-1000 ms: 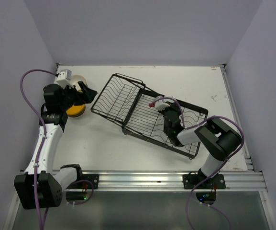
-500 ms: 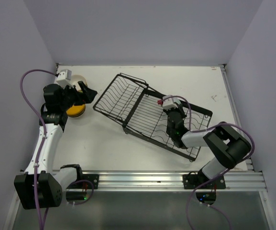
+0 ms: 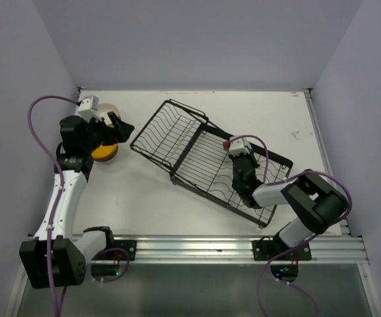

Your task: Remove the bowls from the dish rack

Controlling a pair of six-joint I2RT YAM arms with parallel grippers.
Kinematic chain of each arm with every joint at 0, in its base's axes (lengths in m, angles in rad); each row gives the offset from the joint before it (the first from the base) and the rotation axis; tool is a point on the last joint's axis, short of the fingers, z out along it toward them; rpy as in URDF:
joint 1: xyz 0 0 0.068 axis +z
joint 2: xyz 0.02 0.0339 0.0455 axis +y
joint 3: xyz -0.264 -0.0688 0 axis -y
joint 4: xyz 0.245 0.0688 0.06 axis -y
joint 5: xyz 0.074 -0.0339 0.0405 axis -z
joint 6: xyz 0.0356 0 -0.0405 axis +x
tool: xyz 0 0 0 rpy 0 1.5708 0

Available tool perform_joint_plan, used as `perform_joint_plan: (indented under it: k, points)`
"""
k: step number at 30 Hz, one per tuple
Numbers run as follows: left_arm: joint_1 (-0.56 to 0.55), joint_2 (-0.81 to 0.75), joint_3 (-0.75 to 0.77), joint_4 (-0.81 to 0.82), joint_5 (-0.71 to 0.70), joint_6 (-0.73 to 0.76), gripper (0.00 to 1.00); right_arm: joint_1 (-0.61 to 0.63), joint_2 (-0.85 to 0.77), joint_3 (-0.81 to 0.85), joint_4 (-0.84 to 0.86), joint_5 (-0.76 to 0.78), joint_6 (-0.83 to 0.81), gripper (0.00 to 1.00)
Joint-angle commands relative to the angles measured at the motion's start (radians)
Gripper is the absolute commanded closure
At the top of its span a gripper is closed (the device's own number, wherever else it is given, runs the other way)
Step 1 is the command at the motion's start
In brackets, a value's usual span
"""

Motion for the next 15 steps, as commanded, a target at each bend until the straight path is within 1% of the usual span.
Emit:
perform_joint_plan:
  k: [1, 3, 7, 9, 10, 12, 13, 15]
  points:
    - [-0.001, -0.011, -0.001, 0.035, 0.016, -0.005, 0.09, -0.002, -0.002, 0.044, 0.236, 0.035, 0.033, 1.00]
    - [-0.003, -0.011, -0.001, 0.034, 0.014, -0.005, 0.09, -0.002, 0.013, 0.049, 0.252, 0.040, 0.022, 1.00]
    - [-0.003, -0.010, -0.001, 0.034, 0.017, -0.005, 0.09, -0.002, 0.053, 0.050, 0.336, 0.061, -0.080, 1.00]
    - [-0.003, -0.010, -0.001, 0.037, 0.020, -0.005, 0.09, -0.001, 0.079, 0.046, 0.425, 0.066, -0.131, 1.00]
    - [-0.003, -0.010, -0.001, 0.035, 0.022, -0.007, 0.09, 0.001, 0.089, 0.043, 0.457, 0.066, -0.186, 1.00]
    - [-0.003, -0.011, -0.001, 0.037, 0.022, -0.007, 0.09, 0.007, 0.116, 0.038, 0.579, 0.063, -0.250, 1.00]
    - [-0.003, -0.011, -0.001, 0.037, 0.022, -0.007, 0.09, 0.010, 0.136, 0.040, 0.597, 0.064, -0.293, 1.00]
    - [-0.003, -0.011, -0.001, 0.037, 0.022, -0.008, 0.09, 0.010, 0.147, 0.052, 0.598, 0.061, -0.304, 1.00]
